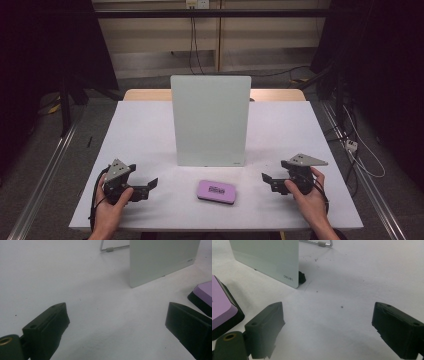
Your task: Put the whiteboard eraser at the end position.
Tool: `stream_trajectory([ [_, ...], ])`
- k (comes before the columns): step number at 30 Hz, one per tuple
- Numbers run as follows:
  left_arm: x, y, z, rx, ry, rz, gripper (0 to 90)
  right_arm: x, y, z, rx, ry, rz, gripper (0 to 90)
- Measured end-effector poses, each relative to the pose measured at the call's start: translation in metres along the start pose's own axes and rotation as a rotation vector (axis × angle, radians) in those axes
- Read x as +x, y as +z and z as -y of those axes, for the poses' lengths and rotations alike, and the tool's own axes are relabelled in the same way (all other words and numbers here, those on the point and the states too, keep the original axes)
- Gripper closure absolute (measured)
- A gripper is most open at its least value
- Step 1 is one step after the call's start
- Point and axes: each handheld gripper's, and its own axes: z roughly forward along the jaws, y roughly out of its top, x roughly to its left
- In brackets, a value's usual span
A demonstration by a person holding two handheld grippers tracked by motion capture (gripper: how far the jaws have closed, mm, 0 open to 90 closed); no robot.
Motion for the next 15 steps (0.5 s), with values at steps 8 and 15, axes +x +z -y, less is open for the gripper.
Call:
stream_trajectory([
  [8,0.001,-0.001,0.0,-0.007,-0.009,-0.002,4.5,-0.005,-0.01,0.008,-0.003,0.043,-0.013,10.5],
  [15,0.003,-0.002,0.0,-0.009,-0.017,-0.003,4.5,-0.007,-0.008,0.01,-0.005,0.043,-0.006,10.4],
])
